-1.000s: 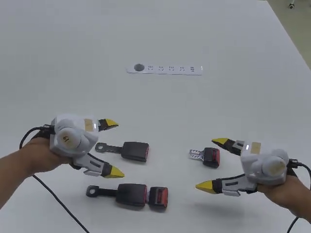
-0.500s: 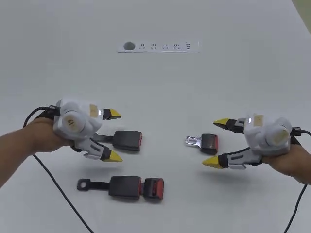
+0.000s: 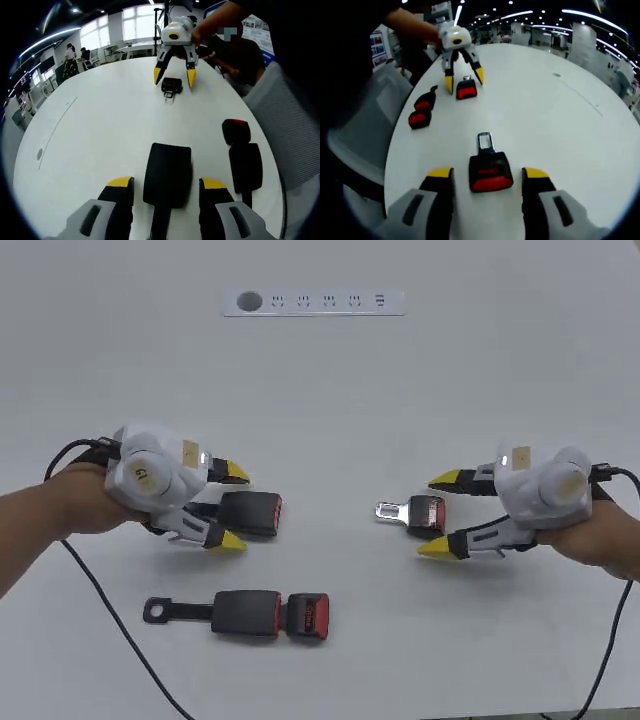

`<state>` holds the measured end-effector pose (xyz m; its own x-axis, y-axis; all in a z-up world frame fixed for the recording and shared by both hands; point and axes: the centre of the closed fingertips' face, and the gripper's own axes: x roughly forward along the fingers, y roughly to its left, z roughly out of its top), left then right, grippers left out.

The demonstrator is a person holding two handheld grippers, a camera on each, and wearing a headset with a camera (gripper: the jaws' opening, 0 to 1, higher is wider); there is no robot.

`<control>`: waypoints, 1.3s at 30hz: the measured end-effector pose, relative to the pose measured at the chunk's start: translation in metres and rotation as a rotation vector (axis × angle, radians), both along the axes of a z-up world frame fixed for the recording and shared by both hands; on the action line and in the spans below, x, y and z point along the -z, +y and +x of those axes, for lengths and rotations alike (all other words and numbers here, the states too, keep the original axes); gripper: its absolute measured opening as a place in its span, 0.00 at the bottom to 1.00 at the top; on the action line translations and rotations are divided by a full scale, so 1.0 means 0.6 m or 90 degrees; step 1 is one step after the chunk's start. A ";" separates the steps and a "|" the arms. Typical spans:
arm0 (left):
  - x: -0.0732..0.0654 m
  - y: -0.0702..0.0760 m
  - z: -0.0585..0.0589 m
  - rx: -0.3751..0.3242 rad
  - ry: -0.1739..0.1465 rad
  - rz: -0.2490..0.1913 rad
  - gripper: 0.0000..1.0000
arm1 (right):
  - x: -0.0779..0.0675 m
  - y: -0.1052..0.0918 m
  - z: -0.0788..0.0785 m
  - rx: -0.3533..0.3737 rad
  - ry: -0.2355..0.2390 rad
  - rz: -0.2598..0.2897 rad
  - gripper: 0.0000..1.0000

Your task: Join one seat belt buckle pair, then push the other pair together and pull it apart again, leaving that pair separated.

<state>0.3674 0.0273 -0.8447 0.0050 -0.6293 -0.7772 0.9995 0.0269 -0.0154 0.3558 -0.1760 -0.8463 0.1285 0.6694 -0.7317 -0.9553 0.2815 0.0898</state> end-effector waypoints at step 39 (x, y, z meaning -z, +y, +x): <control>0.009 0.009 -0.001 -0.043 0.002 0.004 0.35 | 0.001 0.002 0.010 -0.039 -0.041 0.061 0.35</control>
